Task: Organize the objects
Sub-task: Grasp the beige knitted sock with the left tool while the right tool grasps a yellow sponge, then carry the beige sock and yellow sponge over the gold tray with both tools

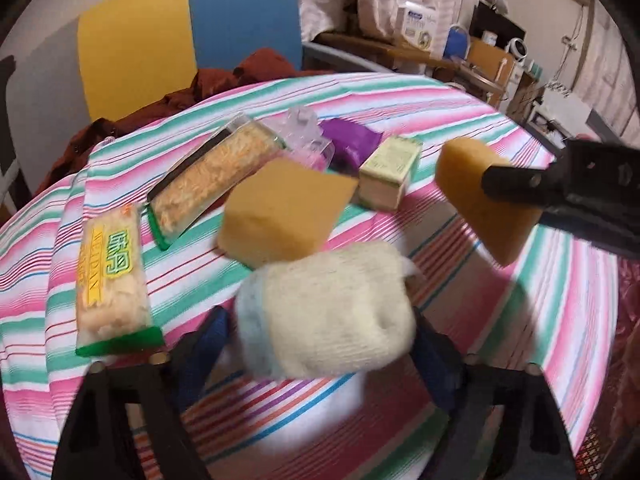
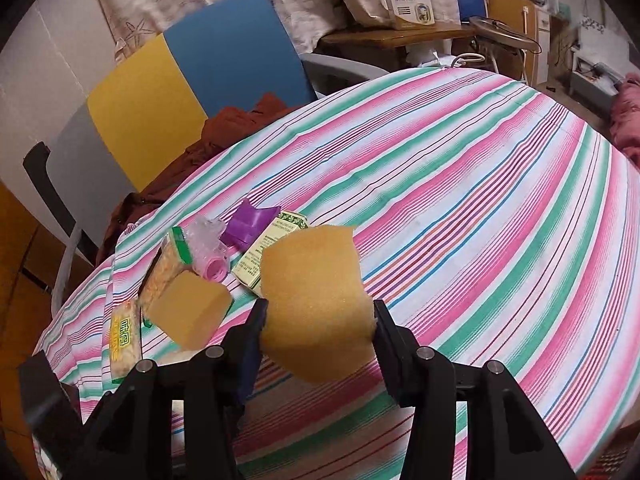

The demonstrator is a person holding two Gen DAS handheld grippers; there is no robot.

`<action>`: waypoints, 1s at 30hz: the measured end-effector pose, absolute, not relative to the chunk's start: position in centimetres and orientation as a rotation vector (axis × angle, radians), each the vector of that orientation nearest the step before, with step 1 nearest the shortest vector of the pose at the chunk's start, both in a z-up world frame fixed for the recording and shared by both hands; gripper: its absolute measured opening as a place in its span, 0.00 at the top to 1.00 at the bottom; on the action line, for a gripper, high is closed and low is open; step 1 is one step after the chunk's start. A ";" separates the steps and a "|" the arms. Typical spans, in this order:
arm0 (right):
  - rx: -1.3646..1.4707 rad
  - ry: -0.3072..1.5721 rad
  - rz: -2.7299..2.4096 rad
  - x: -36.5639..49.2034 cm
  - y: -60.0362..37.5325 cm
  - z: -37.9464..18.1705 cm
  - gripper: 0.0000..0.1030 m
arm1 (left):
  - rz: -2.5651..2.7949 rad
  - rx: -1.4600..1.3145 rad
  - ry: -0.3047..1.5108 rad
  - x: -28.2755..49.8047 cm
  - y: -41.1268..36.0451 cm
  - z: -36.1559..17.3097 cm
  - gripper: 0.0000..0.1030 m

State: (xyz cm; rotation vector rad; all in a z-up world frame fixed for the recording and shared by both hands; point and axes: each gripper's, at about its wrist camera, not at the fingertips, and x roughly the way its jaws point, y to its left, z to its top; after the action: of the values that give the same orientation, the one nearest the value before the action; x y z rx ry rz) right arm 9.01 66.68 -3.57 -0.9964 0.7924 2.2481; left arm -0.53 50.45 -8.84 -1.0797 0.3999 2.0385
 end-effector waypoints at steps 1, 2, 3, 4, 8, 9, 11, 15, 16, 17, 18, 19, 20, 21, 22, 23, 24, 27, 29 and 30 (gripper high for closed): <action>-0.997 0.795 2.248 9.0 66.7 -3.6 0.51 | 2.033 -1.069 0.405 -0.4 50.5 -8.8 0.30; -0.998 0.797 2.249 9.0 66.7 -3.6 0.51 | 2.033 -1.050 0.426 -0.2 50.6 -8.7 0.30; -1.000 0.797 2.250 9.0 66.6 -3.6 0.51 | 2.026 -1.044 0.429 -0.1 50.6 -8.8 0.30; -1.001 0.796 2.250 9.0 66.6 -3.6 0.51 | 2.019 -1.044 0.424 -0.1 50.7 -8.8 0.31; -1.007 0.800 2.247 8.8 66.6 -3.7 0.51 | 2.010 -1.037 0.351 -0.4 49.5 -8.7 0.33; -1.008 0.802 2.248 8.8 66.6 -3.7 0.51 | 2.012 -1.033 0.346 -0.4 49.4 -8.7 0.33; -1.010 0.800 2.249 8.8 66.6 -3.7 0.51 | 2.016 -1.019 0.335 0.0 48.8 -8.6 0.33; -1.013 0.780 2.259 8.6 66.3 -3.6 0.51 | 2.039 -0.962 0.333 1.1 47.4 -8.0 0.34; -1.016 0.769 2.262 8.5 66.1 -3.6 0.51 | 2.039 -0.949 0.336 1.5 47.1 -7.9 0.34; -1.019 0.763 2.264 8.5 66.1 -3.6 0.51 | 2.038 -0.934 0.338 1.9 46.6 -7.8 0.34; -1.023 0.752 2.267 8.4 65.9 -3.6 0.51 | 2.036 -0.923 0.343 2.3 46.1 -7.8 0.34; -1.027 0.739 2.269 8.3 65.8 -3.6 0.51 | 2.035 -0.916 0.344 2.6 45.8 -7.7 0.34; -1.031 0.729 2.271 8.2 65.7 -3.7 0.51 | 2.036 -0.909 0.342 2.8 45.3 -7.7 0.34; -1.036 0.719 2.271 8.2 65.6 -3.7 0.51 | 2.040 -0.904 0.335 3.0 44.7 -7.6 0.34; -1.040 0.709 2.272 8.1 65.5 -3.8 0.51 | 2.043 -0.902 0.327 3.1 44.3 -7.5 0.34; -1.043 0.701 2.272 8.1 65.5 -3.8 0.51 | 2.046 -0.902 0.310 3.2 43.6 -7.3 0.34; -1.044 0.691 2.274 8.1 65.4 -3.7 0.51 | 2.048 -0.903 0.298 3.2 43.2 -7.2 0.34; -1.045 0.652 2.285 8.0 65.0 -3.6 0.51 | 2.059 -0.916 0.250 3.1 41.4 -7.0 0.34; -1.046 0.631 2.300 7.8 64.6 -3.5 0.51 | 2.065 -0.923 0.216 3.0 40.2 -6.8 0.34; -1.048 0.621 2.311 7.8 64.4 -3.5 0.51 | 2.068 -0.924 0.205 3.1 39.6 -6.7 0.34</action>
State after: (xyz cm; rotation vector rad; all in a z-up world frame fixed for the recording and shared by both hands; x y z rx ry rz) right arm 7.77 64.39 -3.48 -1.0480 0.6213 2.3112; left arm 3.08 39.63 -6.72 -0.9242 0.2045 2.0681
